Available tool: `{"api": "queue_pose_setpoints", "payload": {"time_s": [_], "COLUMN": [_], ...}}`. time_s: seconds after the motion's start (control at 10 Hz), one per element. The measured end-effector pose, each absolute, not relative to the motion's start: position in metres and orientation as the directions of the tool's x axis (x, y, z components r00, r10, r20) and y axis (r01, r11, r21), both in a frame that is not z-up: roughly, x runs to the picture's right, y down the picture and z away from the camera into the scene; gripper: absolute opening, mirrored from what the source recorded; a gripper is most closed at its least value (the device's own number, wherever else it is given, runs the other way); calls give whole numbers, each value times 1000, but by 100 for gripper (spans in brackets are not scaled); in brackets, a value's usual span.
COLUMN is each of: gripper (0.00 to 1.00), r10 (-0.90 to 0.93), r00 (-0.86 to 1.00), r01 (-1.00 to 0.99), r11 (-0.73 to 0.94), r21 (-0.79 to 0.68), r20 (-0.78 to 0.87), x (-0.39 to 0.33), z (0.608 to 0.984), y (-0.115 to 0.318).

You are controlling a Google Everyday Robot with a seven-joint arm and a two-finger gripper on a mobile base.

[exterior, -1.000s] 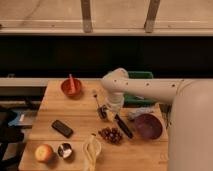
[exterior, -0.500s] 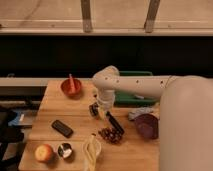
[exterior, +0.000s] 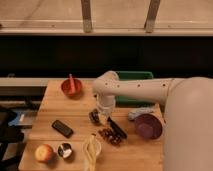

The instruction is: Wipe table surface with brush

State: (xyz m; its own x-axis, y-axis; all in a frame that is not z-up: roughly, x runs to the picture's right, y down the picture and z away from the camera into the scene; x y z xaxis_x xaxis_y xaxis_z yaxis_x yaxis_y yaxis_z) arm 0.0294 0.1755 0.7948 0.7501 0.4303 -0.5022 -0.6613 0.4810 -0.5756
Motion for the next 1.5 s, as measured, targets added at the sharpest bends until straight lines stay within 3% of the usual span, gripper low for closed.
{"api": "queue_pose_setpoints", "payload": {"time_s": [0.3,0.7,1.1,1.5], "gripper": [13,13,13,13], "r10": [464,537,540,496], "r00": [676,626,666,741], "r01": [-737,-779,-745,-671], "r11": [429,420,462,507], "r21": [-522,-465,-481,-542], "r20": [-573,-565,-514,-453], "x": [73,82,47,7], "z": [807,810,816,810], "y": [180,146,120,132]}}
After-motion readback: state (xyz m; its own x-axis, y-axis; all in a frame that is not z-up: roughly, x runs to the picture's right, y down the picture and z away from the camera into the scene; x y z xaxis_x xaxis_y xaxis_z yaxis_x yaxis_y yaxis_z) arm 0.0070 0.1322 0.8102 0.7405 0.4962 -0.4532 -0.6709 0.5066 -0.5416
